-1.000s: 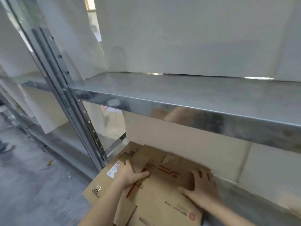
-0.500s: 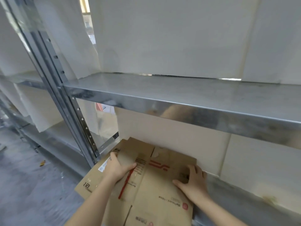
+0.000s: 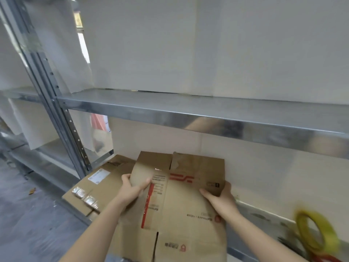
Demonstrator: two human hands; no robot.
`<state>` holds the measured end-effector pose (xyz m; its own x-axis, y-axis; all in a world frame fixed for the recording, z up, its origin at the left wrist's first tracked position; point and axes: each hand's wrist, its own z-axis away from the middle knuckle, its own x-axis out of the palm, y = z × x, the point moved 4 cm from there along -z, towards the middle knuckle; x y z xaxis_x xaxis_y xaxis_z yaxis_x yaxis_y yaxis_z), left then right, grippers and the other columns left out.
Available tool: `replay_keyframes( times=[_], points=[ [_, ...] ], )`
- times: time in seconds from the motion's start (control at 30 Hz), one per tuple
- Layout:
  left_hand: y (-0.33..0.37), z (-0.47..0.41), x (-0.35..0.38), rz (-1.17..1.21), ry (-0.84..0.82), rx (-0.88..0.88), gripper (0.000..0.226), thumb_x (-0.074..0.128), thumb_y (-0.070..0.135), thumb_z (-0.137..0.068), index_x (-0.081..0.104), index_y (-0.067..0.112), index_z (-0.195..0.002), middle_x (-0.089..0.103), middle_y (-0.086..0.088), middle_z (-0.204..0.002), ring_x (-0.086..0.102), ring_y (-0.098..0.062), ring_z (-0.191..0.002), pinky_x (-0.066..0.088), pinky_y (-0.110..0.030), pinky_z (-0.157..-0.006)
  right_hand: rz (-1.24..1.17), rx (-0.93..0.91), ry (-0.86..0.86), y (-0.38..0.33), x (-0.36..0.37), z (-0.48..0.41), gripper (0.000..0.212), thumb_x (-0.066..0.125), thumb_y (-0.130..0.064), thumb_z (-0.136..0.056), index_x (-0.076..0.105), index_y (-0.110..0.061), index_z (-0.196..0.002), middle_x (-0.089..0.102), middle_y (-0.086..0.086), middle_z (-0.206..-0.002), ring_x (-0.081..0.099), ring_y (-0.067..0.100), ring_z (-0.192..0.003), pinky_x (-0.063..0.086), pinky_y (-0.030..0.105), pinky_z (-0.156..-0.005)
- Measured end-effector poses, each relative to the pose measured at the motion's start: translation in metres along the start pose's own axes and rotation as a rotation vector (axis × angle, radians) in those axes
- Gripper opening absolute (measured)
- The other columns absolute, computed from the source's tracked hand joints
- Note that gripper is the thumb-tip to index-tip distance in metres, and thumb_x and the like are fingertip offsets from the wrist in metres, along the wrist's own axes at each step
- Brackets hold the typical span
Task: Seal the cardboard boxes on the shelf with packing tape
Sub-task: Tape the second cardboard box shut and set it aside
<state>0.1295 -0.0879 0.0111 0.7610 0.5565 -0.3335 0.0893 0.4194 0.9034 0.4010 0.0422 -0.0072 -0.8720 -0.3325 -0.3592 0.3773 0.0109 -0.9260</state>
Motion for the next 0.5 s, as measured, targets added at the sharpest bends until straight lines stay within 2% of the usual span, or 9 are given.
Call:
replay_keyframes(
  times=[0.1, 0.2, 0.27, 0.3, 0.33, 0.4, 0.43, 0.5],
  points=[
    [-0.003, 0.042, 0.039, 0.019, -0.102, 0.012, 0.094, 0.075, 0.054, -0.071, 0.016, 0.025, -0.138, 0.052, -0.001, -0.120, 0.059, -0.018, -0.101, 0.049, -0.031, -0.077, -0.055, 0.018, -0.004, 0.016, -0.040, 0.024, 0.085, 0.077, -0.046, -0.075, 0.028, -0.019, -0.139, 0.056, 0.000, -0.130, 0.056, 0.022, -0.115, 0.048, 0.030, -0.087],
    [0.001, 0.074, 0.072, 0.033, -0.203, 0.040, 0.108, 0.073, 0.076, -0.055, 0.026, 0.028, -0.140, 0.057, 0.005, -0.121, 0.060, -0.013, -0.104, 0.049, -0.031, -0.083, -0.113, 0.024, -0.033, 0.024, -0.070, 0.049, 0.090, 0.077, -0.046, -0.076, 0.026, -0.016, -0.143, 0.051, 0.001, -0.134, 0.052, 0.022, -0.122, 0.043, 0.028, -0.092],
    [0.012, 0.089, 0.096, 0.055, -0.291, 0.092, 0.114, 0.068, 0.086, -0.042, 0.034, 0.032, -0.137, 0.060, 0.009, -0.120, 0.062, -0.009, -0.104, 0.049, -0.028, -0.082, -0.145, 0.006, -0.021, 0.026, -0.088, 0.066, 0.090, 0.076, -0.044, -0.077, 0.025, -0.014, -0.144, 0.050, -0.001, -0.131, 0.052, 0.019, -0.117, 0.041, 0.024, -0.090],
    [0.018, 0.097, 0.108, 0.077, -0.336, 0.113, 0.113, 0.067, 0.086, -0.045, 0.035, 0.032, -0.139, 0.060, 0.011, -0.121, 0.061, -0.006, -0.104, 0.048, -0.026, -0.081, -0.171, -0.008, -0.007, 0.027, -0.097, 0.074, 0.089, 0.076, -0.042, -0.077, 0.025, -0.015, -0.144, 0.051, -0.002, -0.129, 0.052, 0.016, -0.112, 0.041, 0.023, -0.088],
    [0.023, 0.105, 0.120, 0.108, -0.379, 0.123, 0.105, 0.065, 0.081, -0.056, 0.032, 0.030, -0.142, 0.058, 0.014, -0.123, 0.059, -0.003, -0.104, 0.046, -0.024, -0.082, -0.193, -0.019, 0.011, 0.029, -0.105, 0.081, 0.089, 0.077, -0.039, -0.077, 0.024, -0.015, -0.144, 0.051, -0.003, -0.126, 0.052, 0.013, -0.108, 0.042, 0.022, -0.087],
    [0.027, 0.117, 0.139, 0.175, -0.428, 0.122, 0.086, 0.056, 0.058, -0.081, 0.016, 0.029, -0.151, 0.051, 0.018, -0.126, 0.054, 0.000, -0.103, 0.040, -0.025, -0.092, -0.208, -0.042, 0.049, 0.034, -0.120, 0.096, 0.091, 0.079, -0.036, -0.076, 0.023, -0.015, -0.144, 0.052, -0.005, -0.122, 0.053, 0.011, -0.106, 0.043, 0.021, -0.085],
    [0.026, 0.123, 0.146, 0.204, -0.460, 0.114, 0.081, 0.053, 0.049, -0.086, 0.009, 0.031, -0.152, 0.050, 0.020, -0.123, 0.054, 0.000, -0.102, 0.039, -0.028, -0.095, -0.210, -0.052, 0.064, 0.036, -0.126, 0.103, 0.091, 0.080, -0.035, -0.075, 0.022, -0.015, -0.144, 0.052, -0.005, -0.121, 0.054, 0.010, -0.105, 0.043, 0.019, -0.083],
    [0.022, 0.137, 0.154, 0.205, -0.534, 0.122, 0.087, 0.062, 0.049, -0.079, 0.010, 0.038, -0.148, 0.055, 0.018, -0.116, 0.058, -0.002, -0.099, 0.044, -0.032, -0.089, -0.218, -0.064, 0.088, 0.041, -0.138, 0.116, 0.092, 0.081, -0.036, -0.074, 0.023, -0.016, -0.143, 0.054, -0.004, -0.126, 0.055, 0.009, -0.106, 0.045, 0.019, -0.083]
  ],
)
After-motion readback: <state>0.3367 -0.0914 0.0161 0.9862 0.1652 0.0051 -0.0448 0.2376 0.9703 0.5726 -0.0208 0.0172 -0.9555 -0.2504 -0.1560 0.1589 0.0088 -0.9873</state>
